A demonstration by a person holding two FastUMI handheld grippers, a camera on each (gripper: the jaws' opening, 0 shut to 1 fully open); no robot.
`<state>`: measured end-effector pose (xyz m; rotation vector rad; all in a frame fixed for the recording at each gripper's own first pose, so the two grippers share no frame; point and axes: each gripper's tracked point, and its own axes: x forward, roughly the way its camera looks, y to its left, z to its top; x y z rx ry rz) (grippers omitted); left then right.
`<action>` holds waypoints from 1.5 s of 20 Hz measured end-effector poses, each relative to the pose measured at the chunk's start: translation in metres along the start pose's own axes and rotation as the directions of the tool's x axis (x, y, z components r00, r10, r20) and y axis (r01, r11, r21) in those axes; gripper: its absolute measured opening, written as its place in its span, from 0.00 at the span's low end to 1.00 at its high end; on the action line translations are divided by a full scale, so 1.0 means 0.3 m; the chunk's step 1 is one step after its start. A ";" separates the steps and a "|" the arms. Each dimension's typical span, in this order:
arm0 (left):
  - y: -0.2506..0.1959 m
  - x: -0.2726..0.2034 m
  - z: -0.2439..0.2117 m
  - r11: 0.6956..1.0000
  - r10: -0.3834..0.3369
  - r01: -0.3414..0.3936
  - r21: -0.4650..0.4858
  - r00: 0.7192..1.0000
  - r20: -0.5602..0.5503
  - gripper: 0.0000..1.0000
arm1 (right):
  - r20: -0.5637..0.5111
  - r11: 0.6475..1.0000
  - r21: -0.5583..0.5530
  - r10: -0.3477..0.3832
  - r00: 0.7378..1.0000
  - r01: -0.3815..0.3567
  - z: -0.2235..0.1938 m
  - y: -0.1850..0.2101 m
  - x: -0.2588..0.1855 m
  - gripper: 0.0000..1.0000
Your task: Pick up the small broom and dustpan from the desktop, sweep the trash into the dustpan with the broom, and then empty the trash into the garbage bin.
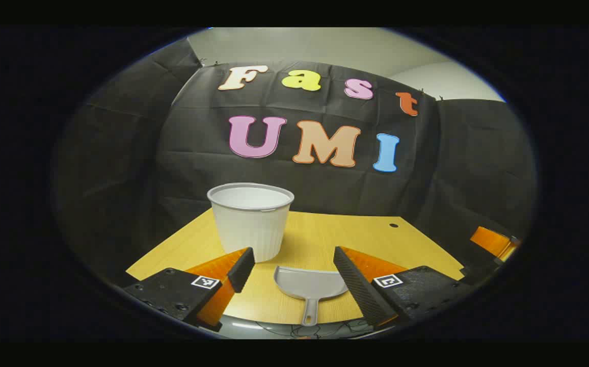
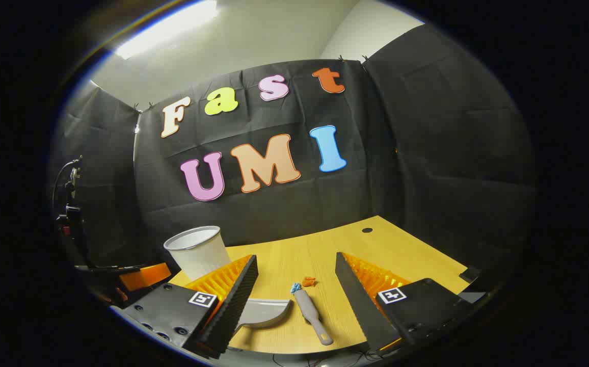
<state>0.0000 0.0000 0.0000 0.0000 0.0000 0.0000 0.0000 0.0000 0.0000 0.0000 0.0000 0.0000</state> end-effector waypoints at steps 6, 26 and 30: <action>0.028 0.009 -0.006 1.000 0.014 -0.014 -0.018 1.000 -0.007 0.94 | 0.030 0.997 0.081 0.007 1.000 -0.009 0.023 -0.010 0.016 0.98; 0.011 -0.033 -0.118 0.999 0.006 -0.011 -0.044 0.995 -0.099 0.94 | -0.145 0.997 0.069 0.050 0.988 -0.040 -0.144 -0.030 0.055 0.99; -0.028 -0.015 -0.142 1.000 -0.016 0.015 -0.008 0.992 -0.124 0.94 | -0.179 0.998 0.050 0.052 0.983 -0.044 -0.164 -0.037 0.062 0.99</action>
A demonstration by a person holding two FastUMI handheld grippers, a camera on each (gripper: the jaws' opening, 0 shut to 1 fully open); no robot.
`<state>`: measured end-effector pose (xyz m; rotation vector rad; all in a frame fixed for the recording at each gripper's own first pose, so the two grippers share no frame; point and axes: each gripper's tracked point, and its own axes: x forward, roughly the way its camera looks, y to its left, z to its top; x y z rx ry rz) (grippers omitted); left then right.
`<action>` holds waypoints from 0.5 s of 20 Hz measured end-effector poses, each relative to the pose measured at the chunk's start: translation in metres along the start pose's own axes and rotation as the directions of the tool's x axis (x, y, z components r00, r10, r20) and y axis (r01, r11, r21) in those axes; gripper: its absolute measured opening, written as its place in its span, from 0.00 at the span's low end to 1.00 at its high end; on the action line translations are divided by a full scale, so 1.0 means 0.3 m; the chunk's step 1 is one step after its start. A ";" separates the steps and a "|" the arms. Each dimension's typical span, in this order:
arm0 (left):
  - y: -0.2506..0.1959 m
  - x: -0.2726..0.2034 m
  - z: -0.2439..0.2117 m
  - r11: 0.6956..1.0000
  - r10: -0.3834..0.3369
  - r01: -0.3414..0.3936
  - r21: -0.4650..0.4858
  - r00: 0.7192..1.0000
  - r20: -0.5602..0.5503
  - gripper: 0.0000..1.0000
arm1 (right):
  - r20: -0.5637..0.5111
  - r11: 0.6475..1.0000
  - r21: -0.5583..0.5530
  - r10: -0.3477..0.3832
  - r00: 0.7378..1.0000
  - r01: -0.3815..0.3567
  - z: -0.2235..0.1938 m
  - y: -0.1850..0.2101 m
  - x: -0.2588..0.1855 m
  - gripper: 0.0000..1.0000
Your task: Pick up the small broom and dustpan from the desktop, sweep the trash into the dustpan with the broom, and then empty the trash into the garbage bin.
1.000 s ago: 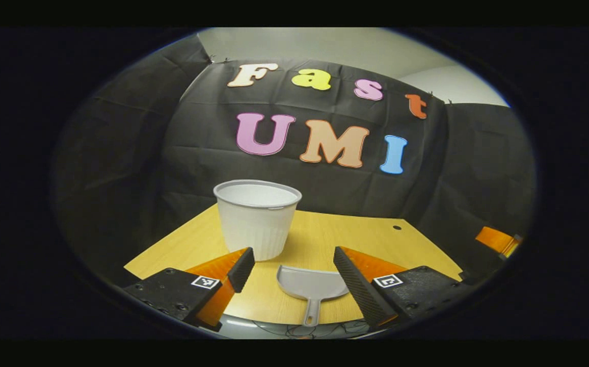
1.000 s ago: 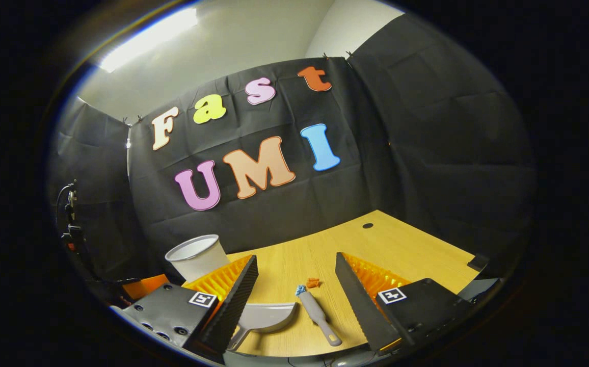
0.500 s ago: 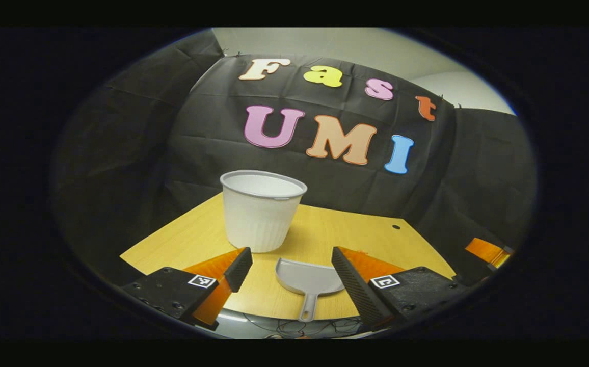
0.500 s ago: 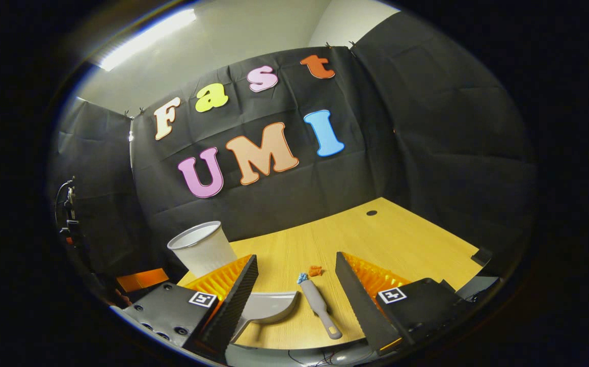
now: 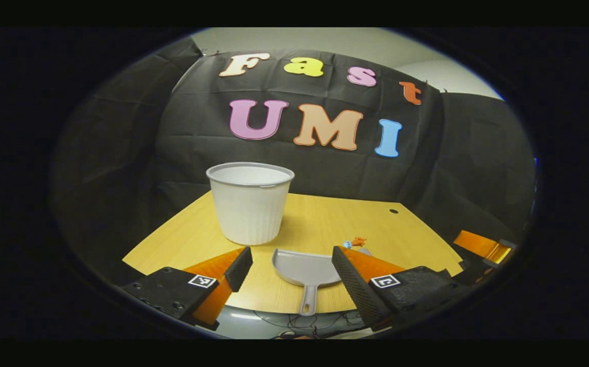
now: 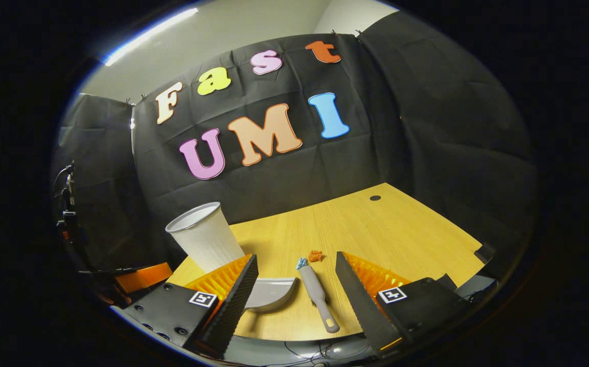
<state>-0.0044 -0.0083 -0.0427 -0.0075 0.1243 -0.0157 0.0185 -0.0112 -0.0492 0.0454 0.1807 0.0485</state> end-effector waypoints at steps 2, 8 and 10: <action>-0.030 0.007 -0.010 1.000 -0.021 0.021 0.003 1.000 -0.013 0.94 | -0.007 1.000 -0.007 0.002 1.000 -0.002 -0.002 -0.006 0.007 0.99; -0.082 0.040 -0.068 0.998 -0.069 0.069 0.008 0.995 -0.072 0.94 | -0.064 1.000 -0.013 0.006 0.998 -0.007 -0.044 -0.026 0.042 0.99; -0.089 0.060 -0.127 0.997 -0.077 0.079 0.015 0.989 -0.128 0.94 | -0.120 0.999 -0.033 0.011 0.993 -0.015 -0.083 -0.027 0.080 0.99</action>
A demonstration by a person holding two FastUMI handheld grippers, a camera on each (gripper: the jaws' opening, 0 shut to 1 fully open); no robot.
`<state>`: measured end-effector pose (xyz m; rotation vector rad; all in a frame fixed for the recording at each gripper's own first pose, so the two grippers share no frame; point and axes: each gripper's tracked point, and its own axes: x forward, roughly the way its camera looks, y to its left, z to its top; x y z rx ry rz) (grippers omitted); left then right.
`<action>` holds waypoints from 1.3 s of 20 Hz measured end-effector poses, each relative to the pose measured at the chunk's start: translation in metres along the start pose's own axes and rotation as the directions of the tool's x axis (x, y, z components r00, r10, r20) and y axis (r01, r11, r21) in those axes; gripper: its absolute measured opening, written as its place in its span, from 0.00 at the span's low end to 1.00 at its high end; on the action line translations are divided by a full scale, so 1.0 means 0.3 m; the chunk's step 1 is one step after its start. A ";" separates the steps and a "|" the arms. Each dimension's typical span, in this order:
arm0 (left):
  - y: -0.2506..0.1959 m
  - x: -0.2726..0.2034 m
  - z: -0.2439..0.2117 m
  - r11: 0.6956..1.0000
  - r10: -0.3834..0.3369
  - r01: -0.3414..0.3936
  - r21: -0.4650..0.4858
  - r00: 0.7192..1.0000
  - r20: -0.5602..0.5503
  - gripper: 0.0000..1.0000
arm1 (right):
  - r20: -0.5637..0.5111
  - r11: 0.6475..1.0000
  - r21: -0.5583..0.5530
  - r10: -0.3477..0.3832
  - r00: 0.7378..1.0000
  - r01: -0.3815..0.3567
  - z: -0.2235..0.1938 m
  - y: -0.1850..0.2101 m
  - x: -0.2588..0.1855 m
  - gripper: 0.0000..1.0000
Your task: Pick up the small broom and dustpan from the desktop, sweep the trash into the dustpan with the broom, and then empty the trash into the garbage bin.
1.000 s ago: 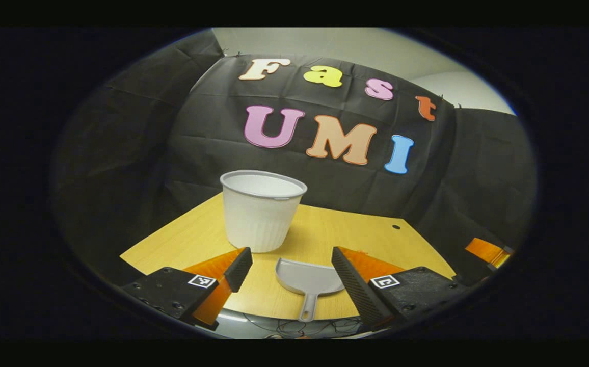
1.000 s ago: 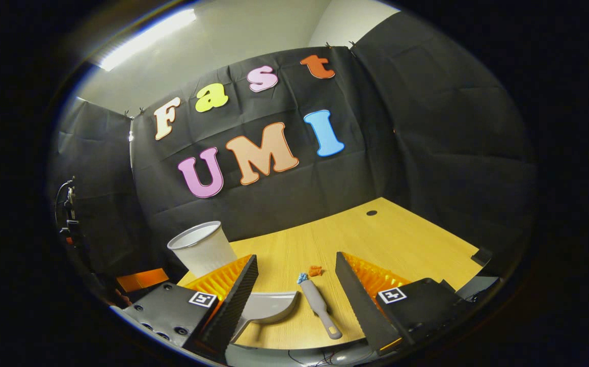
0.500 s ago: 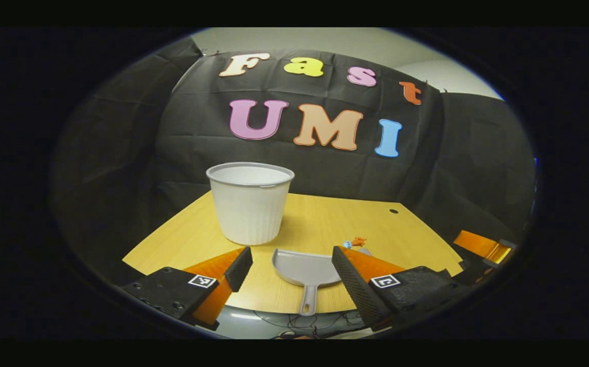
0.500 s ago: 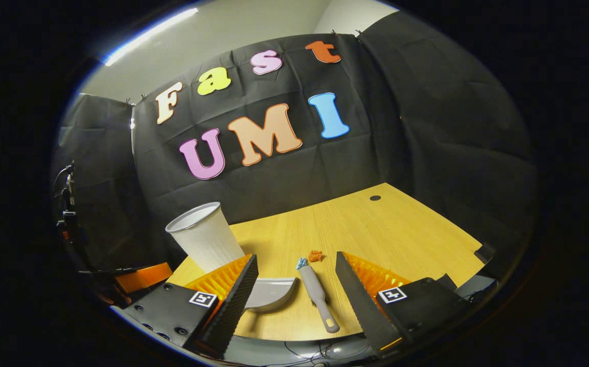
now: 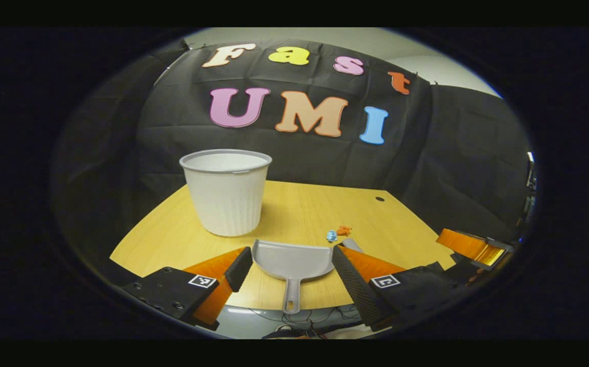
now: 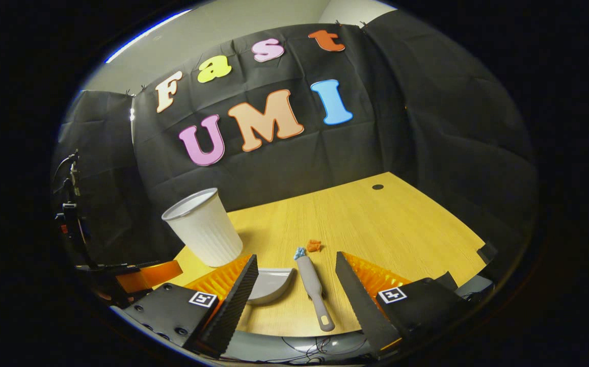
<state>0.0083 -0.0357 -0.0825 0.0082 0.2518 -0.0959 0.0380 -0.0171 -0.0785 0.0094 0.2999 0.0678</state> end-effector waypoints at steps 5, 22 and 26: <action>0.005 0.089 -0.197 0.999 0.001 0.006 0.031 0.974 -0.226 0.94 | -0.227 0.995 -0.097 -0.026 0.973 0.004 -0.187 -0.058 0.113 0.99; 0.090 0.308 -0.603 0.981 0.122 0.003 0.192 0.760 -0.638 0.95 | -0.652 0.952 -0.297 -0.149 0.744 -0.070 -0.523 -0.145 0.375 0.92; 0.116 0.311 -0.644 0.977 0.147 0.004 0.215 0.717 -0.682 0.85 | -0.699 0.959 -0.273 -0.148 0.699 -0.071 -0.560 -0.142 0.379 0.71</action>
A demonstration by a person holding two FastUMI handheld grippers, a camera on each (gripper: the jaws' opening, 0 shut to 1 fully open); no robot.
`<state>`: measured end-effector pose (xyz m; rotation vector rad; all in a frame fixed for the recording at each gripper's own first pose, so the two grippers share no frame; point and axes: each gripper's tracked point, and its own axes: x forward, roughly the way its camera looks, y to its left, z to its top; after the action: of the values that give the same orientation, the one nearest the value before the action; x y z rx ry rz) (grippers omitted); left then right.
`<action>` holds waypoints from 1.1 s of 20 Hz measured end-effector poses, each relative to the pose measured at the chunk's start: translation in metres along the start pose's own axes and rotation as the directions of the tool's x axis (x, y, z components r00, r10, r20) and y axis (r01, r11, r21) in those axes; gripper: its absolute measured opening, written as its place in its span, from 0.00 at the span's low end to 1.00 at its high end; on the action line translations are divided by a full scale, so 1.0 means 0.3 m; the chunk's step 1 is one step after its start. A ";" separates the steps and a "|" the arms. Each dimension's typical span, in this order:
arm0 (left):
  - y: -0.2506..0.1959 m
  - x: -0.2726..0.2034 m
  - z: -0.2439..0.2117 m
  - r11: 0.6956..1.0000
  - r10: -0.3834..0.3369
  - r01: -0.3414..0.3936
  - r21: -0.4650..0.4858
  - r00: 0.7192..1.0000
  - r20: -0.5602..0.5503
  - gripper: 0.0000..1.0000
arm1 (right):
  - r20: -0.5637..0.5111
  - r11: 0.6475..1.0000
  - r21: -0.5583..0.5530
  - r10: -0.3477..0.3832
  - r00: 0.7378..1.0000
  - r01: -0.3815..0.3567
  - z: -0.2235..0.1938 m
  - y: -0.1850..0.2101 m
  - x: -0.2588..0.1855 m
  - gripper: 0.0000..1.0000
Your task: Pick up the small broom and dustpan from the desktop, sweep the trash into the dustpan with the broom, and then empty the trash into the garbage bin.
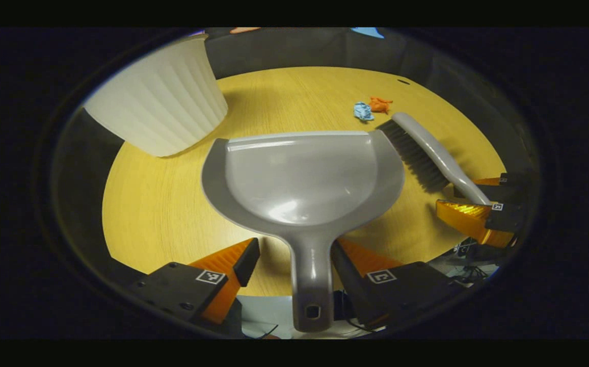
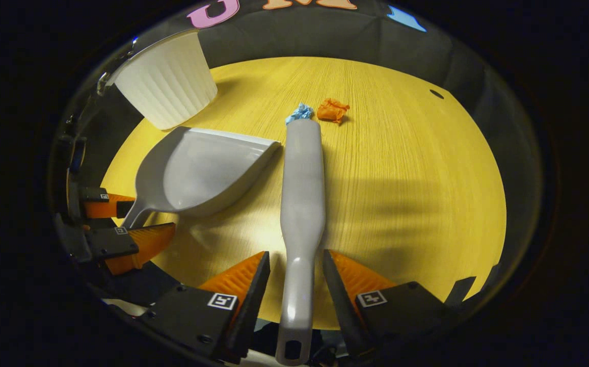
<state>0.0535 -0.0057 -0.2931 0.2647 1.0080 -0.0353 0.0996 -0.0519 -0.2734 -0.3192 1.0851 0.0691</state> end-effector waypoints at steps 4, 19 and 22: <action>-0.023 -0.002 -0.018 1.000 -0.029 0.028 -0.014 0.998 -0.048 0.31 | -0.008 0.999 0.040 -0.004 1.000 0.004 0.004 -0.016 0.007 0.31; 0.099 -0.089 0.081 0.964 -0.145 0.124 0.233 0.987 0.073 0.28 | 0.172 0.993 0.116 -0.029 0.985 0.009 0.207 -0.129 -0.183 0.27; 0.103 -0.087 0.107 0.934 -0.159 0.125 0.334 0.984 0.076 0.28 | 0.181 0.991 0.110 -0.092 0.979 0.073 0.287 -0.239 -0.193 0.27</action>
<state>0.0709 0.0143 -0.2487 0.4897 0.9148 -0.3492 0.1614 -0.0894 -0.1700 -0.2592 0.8860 -0.0310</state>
